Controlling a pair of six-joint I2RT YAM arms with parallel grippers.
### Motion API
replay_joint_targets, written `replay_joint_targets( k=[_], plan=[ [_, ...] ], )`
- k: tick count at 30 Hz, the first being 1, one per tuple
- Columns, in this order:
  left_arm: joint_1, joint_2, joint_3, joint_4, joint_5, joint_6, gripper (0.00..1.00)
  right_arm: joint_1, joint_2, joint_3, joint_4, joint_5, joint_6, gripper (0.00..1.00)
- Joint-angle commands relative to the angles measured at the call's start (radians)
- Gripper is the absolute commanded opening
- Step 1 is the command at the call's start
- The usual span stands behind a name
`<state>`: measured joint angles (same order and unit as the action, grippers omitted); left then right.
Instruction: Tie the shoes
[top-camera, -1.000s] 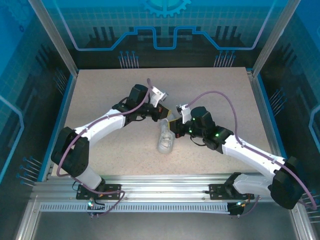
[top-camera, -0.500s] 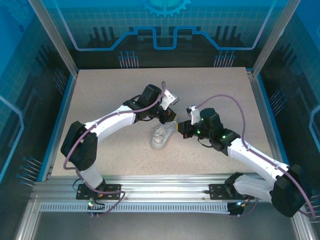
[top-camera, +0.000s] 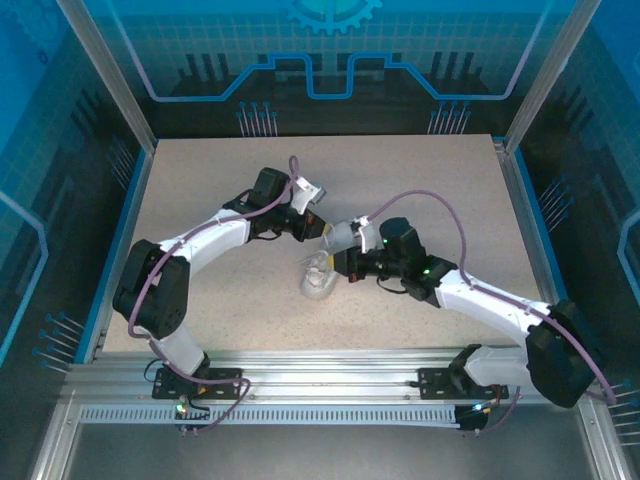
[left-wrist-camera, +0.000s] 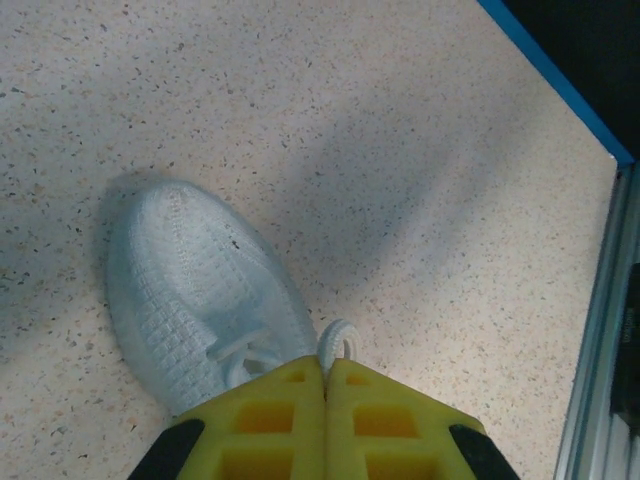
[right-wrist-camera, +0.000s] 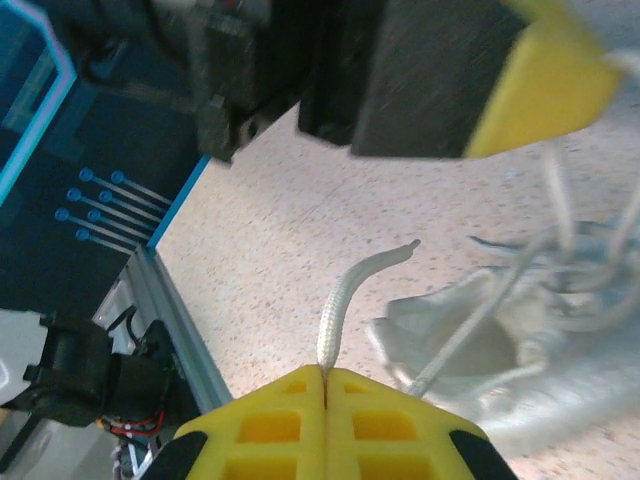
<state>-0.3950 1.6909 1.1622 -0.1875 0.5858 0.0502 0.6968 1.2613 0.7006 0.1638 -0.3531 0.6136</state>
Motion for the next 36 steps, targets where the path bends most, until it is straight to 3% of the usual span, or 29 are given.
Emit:
replay_joint_targets(
  k=[1, 8, 13, 15, 20, 23, 27, 31, 36],
  plan=[
    [0.037, -0.025, -0.009, 0.023, 0.115, -0.025, 0.0, 0.081, 0.05, 0.07, 0.071, 0.014, -0.025, 0.0],
    [0.064, -0.024, -0.007, 0.004, 0.15, -0.023, 0.0, 0.208, 0.162, 0.269, -0.178, 0.097, -0.221, 0.0],
    [0.064, -0.02, -0.028, 0.01, 0.144, -0.031, 0.0, 0.211, 0.169, 0.299, -0.249, 0.122, -0.241, 0.19],
    [0.064, -0.023, -0.047, 0.018, 0.137, -0.039, 0.0, 0.208, 0.142, 0.294, -0.27, 0.144, -0.241, 0.34],
    [0.064, -0.031, -0.086, 0.037, 0.116, -0.048, 0.0, 0.181, 0.063, 0.265, -0.336, 0.163, -0.233, 0.46],
    [0.064, -0.031, -0.098, 0.052, 0.108, -0.051, 0.0, 0.157, 0.01, 0.243, -0.418, 0.289, -0.159, 0.46],
    [0.064, -0.029, -0.109, 0.059, 0.088, -0.052, 0.0, 0.09, -0.051, 0.161, -0.535, 0.456, 0.117, 0.46],
    [0.065, -0.046, -0.159, 0.101, 0.065, -0.085, 0.0, -0.007, 0.009, 0.076, -0.491, 0.374, 0.231, 0.45],
    [0.062, -0.096, -0.244, 0.147, 0.034, -0.131, 0.0, -0.089, 0.218, 0.141, -0.412, 0.264, 0.174, 0.41]
  ],
)
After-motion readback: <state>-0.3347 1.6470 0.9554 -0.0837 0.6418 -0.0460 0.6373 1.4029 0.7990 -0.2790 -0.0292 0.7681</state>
